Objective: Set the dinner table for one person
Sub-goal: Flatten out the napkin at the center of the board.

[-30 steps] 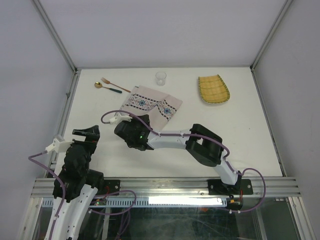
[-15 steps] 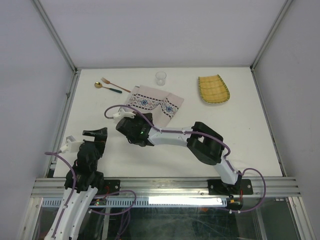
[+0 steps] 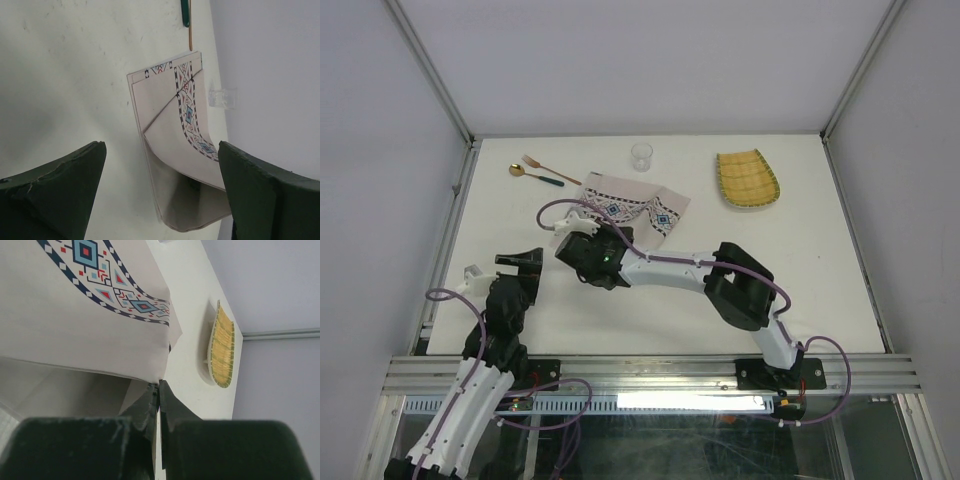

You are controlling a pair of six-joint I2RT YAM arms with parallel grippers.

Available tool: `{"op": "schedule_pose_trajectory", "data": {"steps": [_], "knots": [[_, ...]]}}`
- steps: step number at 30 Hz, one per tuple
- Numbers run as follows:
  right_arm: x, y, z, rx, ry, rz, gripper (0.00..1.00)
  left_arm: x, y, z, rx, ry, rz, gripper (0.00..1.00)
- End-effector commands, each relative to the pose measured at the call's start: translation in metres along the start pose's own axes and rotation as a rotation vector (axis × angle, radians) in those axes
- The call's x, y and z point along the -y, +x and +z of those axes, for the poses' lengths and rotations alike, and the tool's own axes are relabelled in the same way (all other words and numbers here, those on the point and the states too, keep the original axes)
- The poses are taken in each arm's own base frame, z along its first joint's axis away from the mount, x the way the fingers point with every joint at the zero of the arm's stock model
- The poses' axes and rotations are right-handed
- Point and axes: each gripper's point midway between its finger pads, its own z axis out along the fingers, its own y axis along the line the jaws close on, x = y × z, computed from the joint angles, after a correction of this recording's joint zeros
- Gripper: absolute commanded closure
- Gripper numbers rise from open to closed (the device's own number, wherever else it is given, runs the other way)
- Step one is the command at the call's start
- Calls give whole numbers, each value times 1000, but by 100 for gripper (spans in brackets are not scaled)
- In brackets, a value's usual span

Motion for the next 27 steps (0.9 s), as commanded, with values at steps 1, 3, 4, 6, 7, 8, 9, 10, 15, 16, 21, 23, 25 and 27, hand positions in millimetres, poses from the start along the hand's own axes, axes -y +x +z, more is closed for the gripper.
{"op": "schedule_pose_trajectory", "data": {"steps": [1,3,4,6,7,8,9,10,15,16,21,23,25,27], "knots": [[49,-13,-21,10,40,162,100,28,7,9,-21,147,-78,1],[48,-10,-21,1,39,163,100,27,10,13,-27,158,-80,1],[48,-9,-21,-3,39,166,100,30,11,13,-26,174,-75,1],[48,-6,-22,-10,35,163,100,35,11,15,-20,205,-63,1],[48,-5,-22,-12,34,166,100,39,10,15,-15,222,-58,1],[49,-5,-23,-13,34,171,100,43,8,15,-8,240,-56,1],[49,-5,-23,-15,31,176,100,46,8,16,-2,253,-51,1],[50,-6,-24,-15,27,186,100,49,7,16,0,266,-49,1],[50,-3,-28,-28,22,203,100,61,7,16,12,353,-44,1],[50,-2,-29,-32,21,203,100,63,7,16,16,369,-45,1],[52,6,-37,-60,19,225,100,74,8,17,24,429,-28,1],[54,9,-40,-70,19,237,100,79,9,17,19,457,-26,1],[54,14,-43,-80,19,244,100,83,12,18,8,469,-17,1],[54,19,-47,-93,19,248,100,84,15,21,-1,470,-9,1]]}}
